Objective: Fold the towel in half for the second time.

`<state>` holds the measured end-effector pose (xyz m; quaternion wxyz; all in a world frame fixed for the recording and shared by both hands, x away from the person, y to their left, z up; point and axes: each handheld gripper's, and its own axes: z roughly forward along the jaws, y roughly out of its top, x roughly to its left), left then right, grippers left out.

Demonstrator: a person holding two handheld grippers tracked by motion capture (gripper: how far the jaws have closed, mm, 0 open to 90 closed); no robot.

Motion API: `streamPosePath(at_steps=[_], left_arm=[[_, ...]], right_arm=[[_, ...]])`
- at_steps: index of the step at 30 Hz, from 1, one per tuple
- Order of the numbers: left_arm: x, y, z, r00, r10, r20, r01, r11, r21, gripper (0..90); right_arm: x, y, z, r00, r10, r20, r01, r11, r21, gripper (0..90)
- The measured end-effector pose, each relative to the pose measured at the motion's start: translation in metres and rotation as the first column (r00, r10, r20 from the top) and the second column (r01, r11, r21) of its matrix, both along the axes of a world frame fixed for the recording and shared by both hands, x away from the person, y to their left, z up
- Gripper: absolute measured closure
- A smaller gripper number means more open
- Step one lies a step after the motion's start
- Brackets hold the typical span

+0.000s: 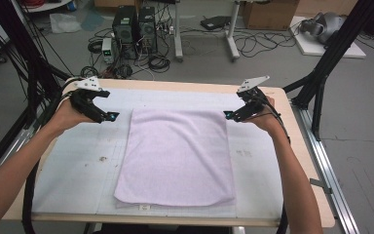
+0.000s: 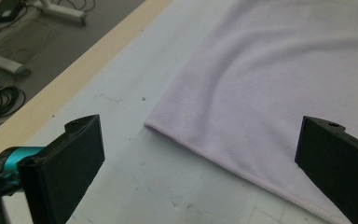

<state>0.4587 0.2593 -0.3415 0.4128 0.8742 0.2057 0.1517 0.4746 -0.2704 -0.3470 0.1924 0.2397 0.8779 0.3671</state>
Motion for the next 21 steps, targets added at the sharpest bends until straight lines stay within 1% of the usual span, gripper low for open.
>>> streamPosePath(at_steps=[2,4,5,6,7,8,9,10,11,12,14,15,16,18,19,21], left_arm=[[0.007,-0.003,0.0,0.9999,0.001,-0.013,-0.001,1.0,0.006,1.7],[0.015,-0.007,0.0,0.9998,0.005,-0.021,-0.004,0.9995,0.031,1.8],[0.022,-0.009,0.0,0.9994,0.005,-0.035,-0.004,0.9989,0.047,1.9],[0.025,-0.01,0.0,0.999,0.003,-0.044,-0.001,0.9987,0.051,1.9],[0.029,-0.012,-0.001,0.9989,0.0,-0.047,0.003,0.9977,0.068,1.9],[0.032,-0.014,-0.002,0.9991,0.007,-0.043,-0.003,0.997,0.078,1.9],[0.036,-0.015,-0.002,0.9983,0.005,-0.059,-0.001,0.9968,0.08,1.9],[0.04,-0.017,-0.003,0.9978,0.004,-0.067,0.003,0.9954,0.096,1.9],[0.043,-0.019,-0.003,0.998,0.003,-0.064,0.004,0.9936,0.112,1.9],[0.047,-0.021,-0.003,0.9977,0.004,-0.067,0.005,0.9928,0.12,1.9],[0.051,-0.023,-0.004,0.9979,0.006,-0.065,0.001,0.9953,0.097,2.6],[0.053,-0.024,-0.006,0.9979,0.006,-0.065,0.0,0.9953,0.097,4.4],[0.055,-0.024,-0.009,0.997,0.004,-0.077,0.005,0.9942,0.107,5.8],[0.059,-0.024,-0.016,0.9952,0.02,-0.096,-0.007,0.9914,0.131,5.9],[0.061,-0.025,-0.019,0.9935,0.023,-0.111,-0.008,0.9912,0.132,5.9],[0.065,-0.028,-0.024,0.9914,0.036,-0.126,-0.019,0.9905,0.136,5.9]], right_arm=[[0.006,0.002,-0.003,0.9999,-0.005,-0.016,0.005,1.0,-0.009,1.1],[0.013,0.004,-0.006,0.9997,0.001,-0.023,-0.002,0.999,-0.043,1.5],[0.015,0.004,-0.007,0.9995,0.002,-0.032,-0.003,0.999,-0.05,2.1],[0.02,0.007,-0.007,0.9994,0.004,-0.034,-0.006,0.997,-0.082,2.2],[0.022,0.008,-0.007,0.9993,0.006,-0.037,-0.009,0.996,-0.088,2.3],[0.025,0.009,-0.006,0.9991,0.009,-0.042,-0.012,0.996,-0.083,2.5],[0.028,0.01,-0.007,0.999,0.014,-0.043,-0.018,0.995,-0.097,3.7],[0.031,0.012,-0.007,0.9983,0.018,-0.056,-0.024,0.993,-0.116,3.8],[0.034,0.015,-0.008,0.9976,0.025,-0.065,-0.035,0.988,-0.147,4.0],[0.036,0.018,-0.009,0.9973,0.03,-0.067,-0.041,0.984,-0.171,4.1],[0.041,0.022,-0.01,0.9963,0.032,-0.08,-0.045,0.983,-0.176,5.0],[0.044,0.023,-0.011,0.9965,0.039,-0.074,-0.053,0.981,-0.188,5.0],[0.046,0.025,-0.013,0.9959,0.034,-0.084,-0.05,0.979,-0.198,5.2],[0.051,0.029,-0.018,0.995,0.022,-0.097,-0.045,0.968,-0.246,6.4],[0.053,0.031,-0.02,0.9937,0.016,-0.11,-0.044,0.965,-0.258,6.4],[0.056,0.034,-0.022,0.9934,0.016,-0.113,-0.046,0.964,-0.262,8.6]])
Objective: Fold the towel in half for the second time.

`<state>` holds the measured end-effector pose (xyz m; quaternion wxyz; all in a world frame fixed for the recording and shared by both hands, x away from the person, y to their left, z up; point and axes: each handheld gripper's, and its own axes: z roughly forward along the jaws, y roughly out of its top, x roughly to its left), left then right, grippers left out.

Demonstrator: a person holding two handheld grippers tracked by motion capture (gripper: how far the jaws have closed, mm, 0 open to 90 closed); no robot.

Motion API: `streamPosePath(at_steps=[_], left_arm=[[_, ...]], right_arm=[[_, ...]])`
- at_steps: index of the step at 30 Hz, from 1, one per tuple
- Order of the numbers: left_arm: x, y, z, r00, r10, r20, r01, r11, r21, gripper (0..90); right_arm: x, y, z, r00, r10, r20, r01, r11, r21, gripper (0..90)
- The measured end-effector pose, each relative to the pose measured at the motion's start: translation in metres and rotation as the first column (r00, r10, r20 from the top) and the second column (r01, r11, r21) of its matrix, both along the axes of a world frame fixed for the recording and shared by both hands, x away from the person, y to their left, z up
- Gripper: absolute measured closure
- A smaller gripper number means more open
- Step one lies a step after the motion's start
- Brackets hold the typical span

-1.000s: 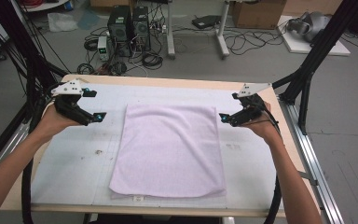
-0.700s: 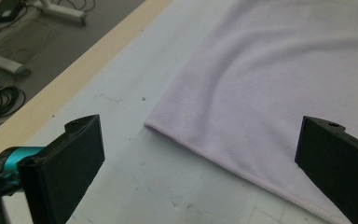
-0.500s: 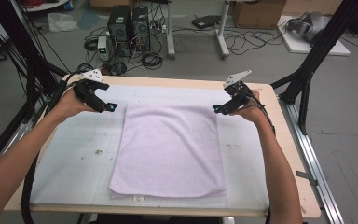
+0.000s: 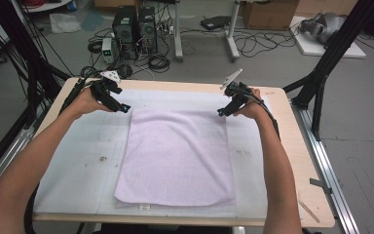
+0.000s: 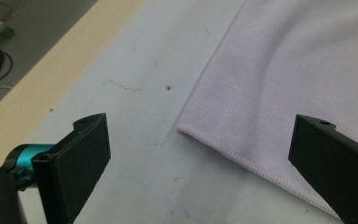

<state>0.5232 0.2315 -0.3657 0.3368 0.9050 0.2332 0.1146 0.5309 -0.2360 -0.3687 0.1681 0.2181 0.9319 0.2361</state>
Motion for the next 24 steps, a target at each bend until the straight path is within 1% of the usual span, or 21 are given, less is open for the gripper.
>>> streamPosePath(at_steps=[1,2,4,5,6,7,8,10,11,12,14,15,16,17,18,19,20,21,22,23,24], left_arm=[[0.001,-0.002,-0.003,0.9999,0.007,-0.01,-0.007,1.0,0.005,5.9],[0.002,-0.004,-0.005,0.9999,0.012,-0.01,-0.012,0.9998,0.017,5.9],[0.006,-0.008,-0.009,0.9991,0.023,-0.035,-0.021,0.999,0.04,6.2],[0.007,-0.01,-0.01,0.9986,0.032,-0.042,-0.031,0.9989,0.036,6.3],[0.009,-0.012,-0.01,0.9983,0.038,-0.045,-0.036,0.9986,0.039,6.6],[0.011,-0.015,-0.01,0.9982,0.034,-0.05,-0.033,0.999,0.031,7.0],[0.012,-0.017,-0.011,0.9979,0.033,-0.055,-0.031,0.999,0.033,7.7],[0.016,-0.022,-0.013,0.9965,0.032,-0.077,-0.028,0.9982,0.053,8.3],[0.018,-0.023,-0.014,0.9961,0.038,-0.079,-0.034,0.9978,0.057,9.2],[0.019,-0.024,-0.015,0.9959,0.045,-0.078,-0.041,0.9973,0.062,10.1],[0.021,-0.025,-0.017,0.9957,0.048,-0.079,-0.044,0.9976,0.053,11.2],[0.022,-0.025,-0.019,0.9955,0.05,-0.08,-0.045,0.9968,0.066,13.3],[0.022,-0.025,-0.021,0.9951,0.049,-0.086,-0.043,0.9967,0.069,15.0],[0.023,-0.025,-0.023,0.9935,0.051,-0.102,-0.043,0.9963,0.074,15.3],[0.023,-0.026,-0.025,0.9924,0.05,-0.113,-0.041,0.9959,0.081,15.3],[0.023,-0.027,-0.027,0.9919,0.052,-0.116,-0.042,0.9953,0.088,15.5],[0.024,-0.027,-0.028,0.9919,0.053,-0.115,-0.043,0.9952,0.087,15.8],[0.024,-0.028,-0.028,0.9914,0.054,-0.119,-0.045,0.9955,0.083,16.4],[0.024,-0.029,-0.029,0.9913,0.055,-0.119,-0.046,0.9959,0.078,17.5],[0.024,-0.03,-0.03,0.9909,0.055,-0.123,-0.046,0.9959,0.078,18.7],[0.025,-0.031,-0.031,0.991,0.049,-0.125,-0.039,0.9958,0.083,19.4]], right_arm=[[0.002,0.002,-0.001,0.9999,0.002,-0.015,-0.002,1.0,0.013,12.2],[0.003,0.003,-0.004,0.9997,0.006,-0.023,-0.006,1.0,0.014,13.4],[0.005,0.004,-0.01,0.9994,-0.001,-0.035,0.001,1.0,-0.02,13.7],[0.006,0.005,-0.013,0.9986,-0.003,-0.052,0.0,0.999,-0.044,15.4],[0.007,0.005,-0.016,0.9981,-0.005,-0.062,0.001,0.998,-0.056,15.5],[0.007,0.006,-0.017,0.9979,-0.01,-0.064,0.006,0.998,-0.058,15.9],[0.008,0.006,-0.019,0.9975,-0.013,-0.07,0.009,0.998,-0.055,18.8],[0.01,0.006,-0.021,0.9967,-0.01,-0.081,0.006,0.998,-0.061,20.9],[0.011,0.005,-0.022,0.9967,-0.016,-0.08,0.011,0.998,-0.063,22.7],[0.012,0.005,-0.022,0.9957,-0.014,-0.092,0.009,0.998,-0.064,27.4],[0.013,0.004,-0.024,0.995,-0.023,-0.097,0.016,0.997,-0.073,30.1],[0.013,0.004,-0.025,0.9929,-0.037,-0.113,0.031,0.998,-0.06,32.5],[0.014,0.004,-0.025,0.9936,-0.036,-0.107,0.029,0.998,-0.063,35.5],[0.015,0.004,-0.026,0.9933,-0.038,-0.109,0.031,0.998,-0.063,37.9],[0.015,0.004,-0.027,0.9913,-0.048,-0.123,0.041,0.997,-0.064,39.4],[0.016,0.004,-0.028,0.9908,-0.053,-0.125,0.045,0.997,-0.067,42.2],[0.016,0.004,-0.03,0.9896,-0.06,-0.131,0.052,0.996,-0.069,45.7],[0.017,0.003,-0.031,0.9883,-0.055,-0.142,0.046,0.997,-0.067,48.3],[0.017,0.003,-0.032,0.9863,-0.066,-0.151,0.056,0.996,-0.07,49.5],[0.017,0.003,-0.033,0.9867,-0.067,-0.148,0.056,0.996,-0.075,51.4],[0.017,0.003,-0.034,0.9848,-0.074,-0.157,0.063,0.995,-0.075,54.6]])
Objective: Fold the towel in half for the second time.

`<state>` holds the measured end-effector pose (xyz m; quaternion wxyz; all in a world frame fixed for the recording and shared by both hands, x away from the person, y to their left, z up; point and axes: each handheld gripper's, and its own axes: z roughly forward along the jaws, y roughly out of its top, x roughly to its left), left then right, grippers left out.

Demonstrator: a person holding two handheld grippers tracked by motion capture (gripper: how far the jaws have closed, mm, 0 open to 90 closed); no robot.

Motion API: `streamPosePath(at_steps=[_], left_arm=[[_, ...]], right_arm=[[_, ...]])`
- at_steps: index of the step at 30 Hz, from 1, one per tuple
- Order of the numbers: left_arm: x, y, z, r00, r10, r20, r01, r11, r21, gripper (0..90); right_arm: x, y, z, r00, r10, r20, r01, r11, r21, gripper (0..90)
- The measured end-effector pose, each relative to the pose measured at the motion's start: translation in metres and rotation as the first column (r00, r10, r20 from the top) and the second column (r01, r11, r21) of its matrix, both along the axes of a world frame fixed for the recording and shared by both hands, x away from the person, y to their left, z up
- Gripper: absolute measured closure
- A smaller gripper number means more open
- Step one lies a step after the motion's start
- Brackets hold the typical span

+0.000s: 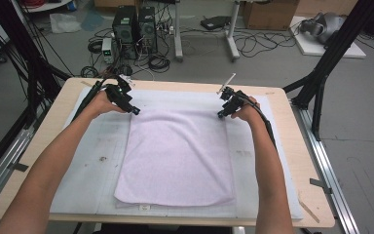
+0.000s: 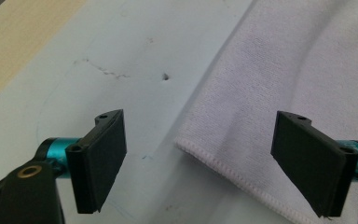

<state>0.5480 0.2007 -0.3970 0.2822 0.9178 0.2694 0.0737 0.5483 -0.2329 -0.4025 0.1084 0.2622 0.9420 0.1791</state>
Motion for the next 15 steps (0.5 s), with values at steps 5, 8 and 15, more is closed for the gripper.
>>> streamPosePath(at_steps=[5,8,15], left_arm=[[0.003,0.001,-0.005,0.9996,0.027,-0.012,-0.027,0.9995,0.019,25.1],[0.004,0.002,-0.007,0.999,0.035,-0.029,-0.034,0.9994,0.001,28.1],[0.008,0.001,-0.014,0.9982,0.044,-0.042,-0.043,0.999,0.003,39.2]], right_arm=[[0.0,0.002,-0.004,0.9998,0.003,-0.019,-0.004,1.0,-0.019,66.9],[0.0,0.004,-0.005,0.9993,0.014,-0.036,-0.015,1.0,-0.024,76.8],[-0.002,0.008,-0.004,0.9985,0.035,-0.042,-0.037,0.998,-0.049,85.7]])
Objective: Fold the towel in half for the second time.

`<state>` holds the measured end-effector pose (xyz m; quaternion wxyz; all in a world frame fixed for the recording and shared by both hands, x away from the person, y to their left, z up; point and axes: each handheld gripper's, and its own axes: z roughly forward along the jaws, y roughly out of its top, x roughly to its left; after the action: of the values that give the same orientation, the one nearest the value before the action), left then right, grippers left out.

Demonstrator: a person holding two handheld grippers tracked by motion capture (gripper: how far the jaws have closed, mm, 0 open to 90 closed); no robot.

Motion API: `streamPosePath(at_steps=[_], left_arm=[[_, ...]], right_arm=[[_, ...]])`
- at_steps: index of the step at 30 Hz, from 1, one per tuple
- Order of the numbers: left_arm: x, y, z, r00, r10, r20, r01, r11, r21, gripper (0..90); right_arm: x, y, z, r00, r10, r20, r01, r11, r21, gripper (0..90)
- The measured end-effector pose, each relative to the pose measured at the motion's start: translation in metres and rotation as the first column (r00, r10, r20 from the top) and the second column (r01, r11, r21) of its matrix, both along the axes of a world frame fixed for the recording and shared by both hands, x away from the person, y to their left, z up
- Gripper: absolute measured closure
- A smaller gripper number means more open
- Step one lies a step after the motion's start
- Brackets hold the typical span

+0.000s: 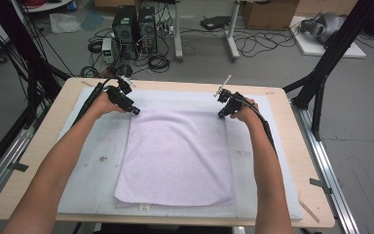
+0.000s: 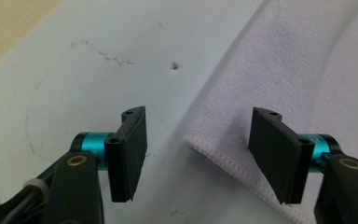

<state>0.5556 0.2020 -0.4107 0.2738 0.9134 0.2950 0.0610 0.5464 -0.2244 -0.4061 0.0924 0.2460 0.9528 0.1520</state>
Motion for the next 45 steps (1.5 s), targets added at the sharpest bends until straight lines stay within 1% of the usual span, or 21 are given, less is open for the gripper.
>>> streamPosePath(at_steps=[3,5,7,8,10,11,14,15,16,18,20,21,25,30,33,35,37,38,40,43,45], left_arm=[[0.0,-0.002,-0.003,0.9999,-0.006,-0.009,0.006,1.0,0.001,43.0],[0.0,-0.003,-0.004,1.0,0.003,0.001,-0.003,0.9999,0.01,44.9],[0.0,-0.004,-0.005,0.9999,-0.013,-0.01,0.013,0.9999,0.005,50.5],[0.0,-0.005,-0.005,0.9998,-0.02,-0.003,0.02,0.9997,0.017,51.5],[-0.002,-0.007,-0.006,0.9994,-0.035,-0.003,0.035,0.9992,0.017,60.8],[-0.003,-0.009,-0.006,0.9993,-0.036,0.008,0.035,0.9989,0.032,61.5],[-0.004,-0.011,-0.005,0.9989,-0.044,0.014,0.044,0.9982,0.042,76.2],[-0.005,-0.012,-0.004,0.999,-0.044,0.011,0.043,0.9986,0.032,83.0],[-0.006,-0.013,-0.003,0.9991,-0.042,0.007,0.042,0.9986,0.032,84.9],[-0.008,-0.013,-0.002,0.9985,-0.055,0.001,0.054,0.9975,0.044,86.0],[-0.01,-0.013,0.0,0.9978,-0.065,0.01,0.065,0.9968,0.046,86.3],[-0.011,-0.012,0.003,0.9972,-0.074,0.015,0.073,0.9964,0.044,86.4],[-0.016,-0.011,0.013,0.9959,-0.088,0.023,0.087,0.9959,0.023,86.6],[-0.027,-0.008,0.027,0.992,-0.114,0.055,0.113,0.9935,0.008,86.7],[-0.035,-0.004,0.033,0.9906,-0.113,0.077,0.115,0.9931,-0.021,86.7],[-0.042,-0.002,0.037,0.9872,-0.136,0.083,0.139,0.9897,-0.033,86.7],[-0.051,-0.001,0.043,0.9843,-0.147,0.098,0.152,0.9871,-0.049,86.6],[-0.054,-0.001,0.045,0.9833,-0.152,0.101,0.157,0.9861,-0.054,86.6],[-0.063,0.0,0.05,0.9804,-0.158,0.118,0.166,0.9841,-0.064,86.6],[-0.076,0.003,0.058,0.9751,-0.172,0.14,0.185,0.9791,-0.086,86.6],[-0.087,0.006,0.063,0.97,-0.187,0.156,0.201,0.9759,-0.084,86.6]], right_arm=[[0.0,0.0,0.001,1.0,0.003,0.003,-0.003,1.0,0.001,86.1],[0.0,-0.001,0.002,1.0,-0.006,0.0,0.006,1.0,0.006,86.4],[0.0,-0.002,0.002,0.9999,-0.008,-0.01,0.008,1.0,0.012,86.6],[0.0,-0.002,0.002,1.0,-0.003,-0.003,0.003,1.0,0.01,86.7],[0.0,-0.003,0.003,1.0,-0.005,-0.007,0.005,1.0,0.014,87.1],[0.0,-0.003,0.003,1.0,0.0,-0.003,0.0,1.0,0.017,87.0],[0.0,-0.004,0.004,0.9999,-0.007,-0.008,0.008,1.0,0.02,87.1],[0.0,-0.004,0.004,1.0,-0.006,-0.008,0.006,1.0,0.019,87.2],[0.0,-0.005,0.004,1.0,-0.006,-0.006,0.006,1.0,0.028,87.3],[0.0,-0.006,0.006,1.0,-0.003,-0.001,0.003,0.999,0.034,87.3],[-0.001,-0.008,0.008,0.9997,-0.023,-0.009,0.023,0.998,0.061,87.3],[-0.002,-0.008,0.009,0.9997,-0.023,-0.006,0.023,0.998,0.059,87.4],[-0.006,-0.01,0.016,0.9995,-0.032,-0.002,0.032,0.996,0.079,87.3],[-0.015,-0.011,0.025,0.9995,-0.019,0.025,0.016,0.995,0.102,87.3],[-0.024,-0.017,0.03,0.9987,-0.022,0.047,0.015,0.99,0.139,87.3],[-0.033,-0.02,0.033,0.9984,-0.02,0.052,0.011,0.987,0.16,87.3],[-0.04,-0.022,0.037,0.9981,-0.015,0.059,0.005,0.987,0.162,87.3],[-0.046,-0.024,0.041,0.997,-0.013,0.076,0.0,0.984,0.179,87.3],[-0.053,-0.027,0.045,0.9969,-0.017,0.077,0.0,0.977,0.212,87.3],[-0.065,-0.03,0.052,0.9963,-0.006,0.085,-0.014,0.974,0.226,87.3],[-0.076,-0.031,0.059,0.9938,0.008,0.111,-0.036,0.967,0.253,87.3]])
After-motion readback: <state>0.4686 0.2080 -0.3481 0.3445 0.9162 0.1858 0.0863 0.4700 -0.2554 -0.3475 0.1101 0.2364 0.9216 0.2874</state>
